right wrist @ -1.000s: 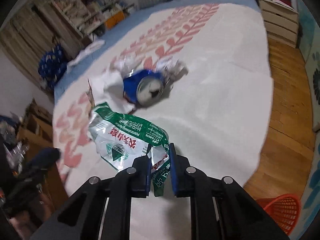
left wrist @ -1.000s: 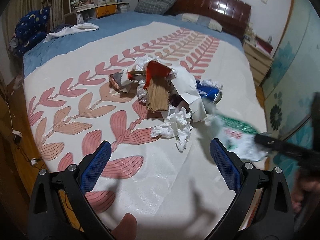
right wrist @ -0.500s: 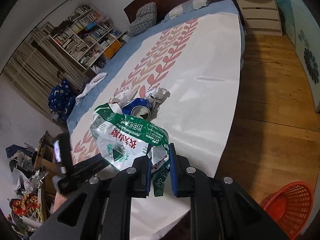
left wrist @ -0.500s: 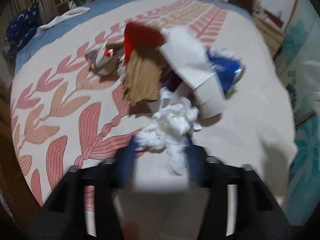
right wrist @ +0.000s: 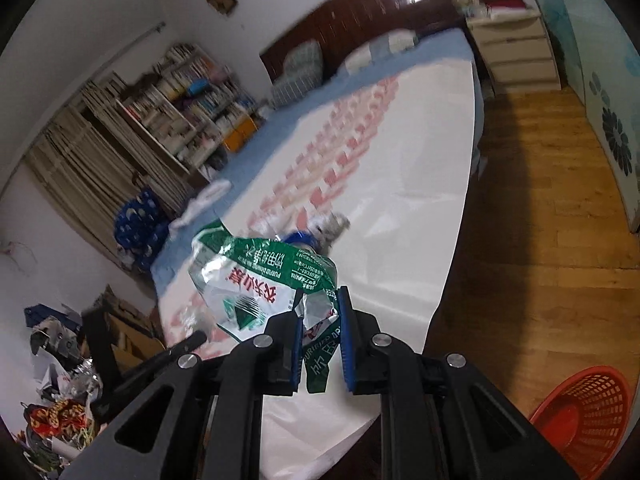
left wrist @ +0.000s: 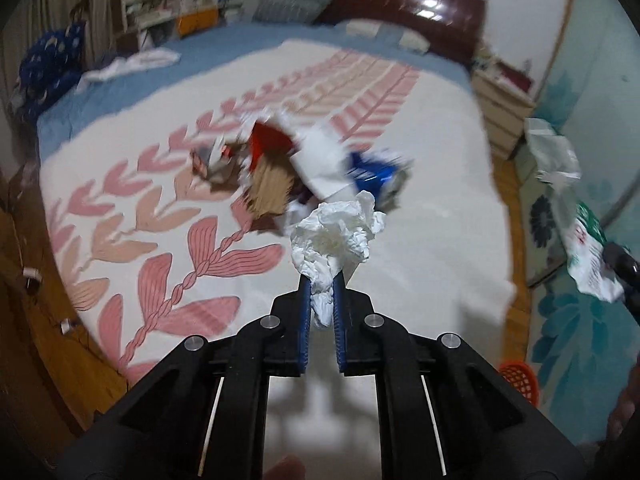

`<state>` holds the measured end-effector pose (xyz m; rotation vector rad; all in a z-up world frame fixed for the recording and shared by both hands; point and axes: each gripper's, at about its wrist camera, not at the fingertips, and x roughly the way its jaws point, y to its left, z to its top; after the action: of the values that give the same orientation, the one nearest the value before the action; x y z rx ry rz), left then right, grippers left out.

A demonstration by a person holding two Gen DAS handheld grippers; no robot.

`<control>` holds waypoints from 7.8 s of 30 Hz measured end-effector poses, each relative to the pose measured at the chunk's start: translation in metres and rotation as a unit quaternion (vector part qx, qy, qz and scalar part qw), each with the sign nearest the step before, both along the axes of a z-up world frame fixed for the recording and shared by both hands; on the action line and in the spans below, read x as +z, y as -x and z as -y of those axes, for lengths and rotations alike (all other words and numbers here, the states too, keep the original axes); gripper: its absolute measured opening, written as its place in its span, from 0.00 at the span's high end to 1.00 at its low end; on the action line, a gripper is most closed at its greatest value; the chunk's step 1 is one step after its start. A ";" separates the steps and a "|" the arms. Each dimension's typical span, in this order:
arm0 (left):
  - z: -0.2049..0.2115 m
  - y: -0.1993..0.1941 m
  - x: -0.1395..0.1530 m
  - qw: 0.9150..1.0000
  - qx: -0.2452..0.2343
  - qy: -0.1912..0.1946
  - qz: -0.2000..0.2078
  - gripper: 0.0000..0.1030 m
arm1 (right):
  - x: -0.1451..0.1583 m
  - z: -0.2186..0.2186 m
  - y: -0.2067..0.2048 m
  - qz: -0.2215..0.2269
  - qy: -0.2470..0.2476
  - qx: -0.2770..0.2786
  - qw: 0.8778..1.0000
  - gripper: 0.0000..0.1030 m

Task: Collect trash
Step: 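Carry bag and tissue to the red wastebasket and open both tools, then move both tools back over the trash on the bed, then grasp the red snack wrapper with the right tool while the left tool grasps white tissue, then carry wrapper and tissue to the red wastebasket and open both tools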

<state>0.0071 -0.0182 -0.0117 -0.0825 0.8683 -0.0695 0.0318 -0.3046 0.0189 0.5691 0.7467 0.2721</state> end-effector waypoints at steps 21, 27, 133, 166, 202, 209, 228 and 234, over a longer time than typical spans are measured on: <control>0.365 0.084 -0.042 0.912 -0.392 0.011 -0.120 0.91 | -0.105 0.225 0.275 -0.150 0.111 -0.292 0.938 0.84; 0.404 0.102 -0.125 0.883 -0.425 -0.056 -0.188 0.91 | -0.179 0.226 0.268 -0.211 0.098 -0.284 0.930 0.84; -0.095 -0.070 -0.029 0.998 0.022 0.038 -0.043 0.24 | -0.042 -0.208 -0.165 0.016 0.133 0.107 0.985 0.93; -0.020 -0.122 -0.091 0.991 0.048 0.050 -0.112 0.74 | -0.036 -0.091 -0.137 -0.024 0.038 0.058 0.997 0.96; 0.007 -0.015 0.031 0.989 -0.061 0.132 0.021 0.89 | 0.032 -0.013 -0.012 0.078 0.040 -0.034 0.996 0.96; 0.130 0.027 0.078 0.973 -0.194 0.108 0.062 0.89 | 0.049 0.114 0.154 0.090 0.080 -0.200 0.972 0.96; 0.407 0.090 -0.166 0.885 -0.397 -0.068 -0.234 0.89 | -0.177 0.227 0.257 -0.195 0.179 -0.277 0.924 0.96; 0.413 0.094 -0.186 0.875 -0.404 -0.103 -0.248 0.89 | -0.200 0.215 0.242 -0.208 0.174 -0.264 0.926 0.96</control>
<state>-0.0867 -0.4311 -0.1978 0.4937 1.3747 -0.7680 -0.2103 -0.5197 -0.1815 0.4697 0.9913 -0.4919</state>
